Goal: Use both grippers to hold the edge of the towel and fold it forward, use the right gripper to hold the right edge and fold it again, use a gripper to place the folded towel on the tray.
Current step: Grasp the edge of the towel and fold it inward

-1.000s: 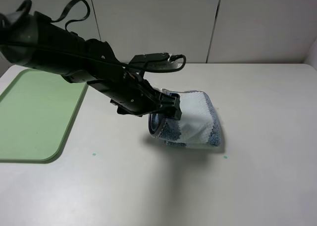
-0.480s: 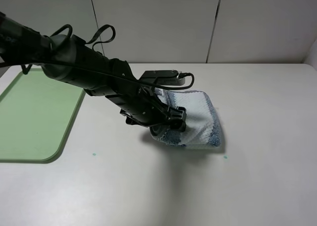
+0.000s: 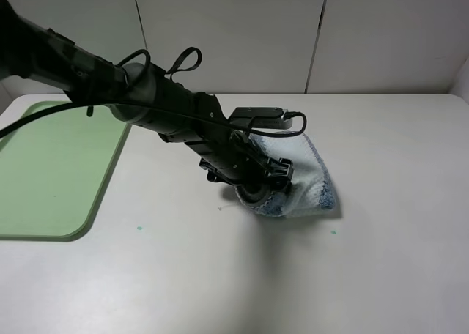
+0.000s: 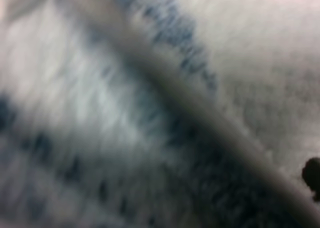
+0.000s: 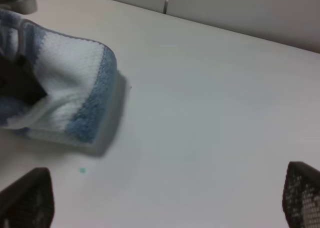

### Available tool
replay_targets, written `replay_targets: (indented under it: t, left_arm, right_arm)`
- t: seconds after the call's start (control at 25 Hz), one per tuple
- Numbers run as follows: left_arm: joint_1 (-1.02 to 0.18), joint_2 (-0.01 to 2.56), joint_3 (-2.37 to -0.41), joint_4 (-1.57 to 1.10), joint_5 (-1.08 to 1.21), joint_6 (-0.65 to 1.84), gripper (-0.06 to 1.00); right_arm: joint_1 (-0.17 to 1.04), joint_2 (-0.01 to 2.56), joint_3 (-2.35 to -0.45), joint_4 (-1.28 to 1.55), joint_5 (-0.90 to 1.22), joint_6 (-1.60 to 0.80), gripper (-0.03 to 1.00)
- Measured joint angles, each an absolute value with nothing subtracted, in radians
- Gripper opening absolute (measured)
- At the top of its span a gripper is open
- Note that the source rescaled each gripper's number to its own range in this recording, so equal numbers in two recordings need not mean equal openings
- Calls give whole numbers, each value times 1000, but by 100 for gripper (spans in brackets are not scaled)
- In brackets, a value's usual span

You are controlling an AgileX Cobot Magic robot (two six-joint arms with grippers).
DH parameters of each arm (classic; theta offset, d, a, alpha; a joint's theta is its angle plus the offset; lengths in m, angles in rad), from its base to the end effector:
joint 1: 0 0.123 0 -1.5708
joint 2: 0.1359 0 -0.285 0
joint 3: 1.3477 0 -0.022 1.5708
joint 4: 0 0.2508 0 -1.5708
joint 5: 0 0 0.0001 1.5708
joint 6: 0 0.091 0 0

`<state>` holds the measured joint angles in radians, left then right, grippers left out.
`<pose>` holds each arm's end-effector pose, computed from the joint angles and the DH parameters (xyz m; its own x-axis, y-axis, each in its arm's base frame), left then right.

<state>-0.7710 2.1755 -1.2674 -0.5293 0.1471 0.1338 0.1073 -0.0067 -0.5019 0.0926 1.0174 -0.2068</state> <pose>0.3052 -0.3060 0.0911 -0.8152 0.2624 -0.5164 0.4493 0.8491 -0.2777 -0.0053 0.0066 0.2816 -0.3720 -0.1979 -0.9069 -0.2397 0.9644 -0.1121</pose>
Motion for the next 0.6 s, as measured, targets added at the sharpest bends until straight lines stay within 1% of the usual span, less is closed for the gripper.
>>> replay_targets:
  t: [0.2,0.32,0.4,0.6]
  left_arm:
    - [-783,2200,-1306,-530,149,135,100]
    - [-786,2208,-1310,-543,149,135,96]
    - [-786,2214,-1311,-547,148,135,90]
    - [-788,2220,-1312,-553,143,135,67]
  right_arm:
    - [107,-7,-502,93,1017,-207,100]
    - [107,-7,-502,93,1017,-207,100]
    - [107,-7,-502,93,1017,-207,100]
    - [107,-7,-502,93,1017,-207,100]
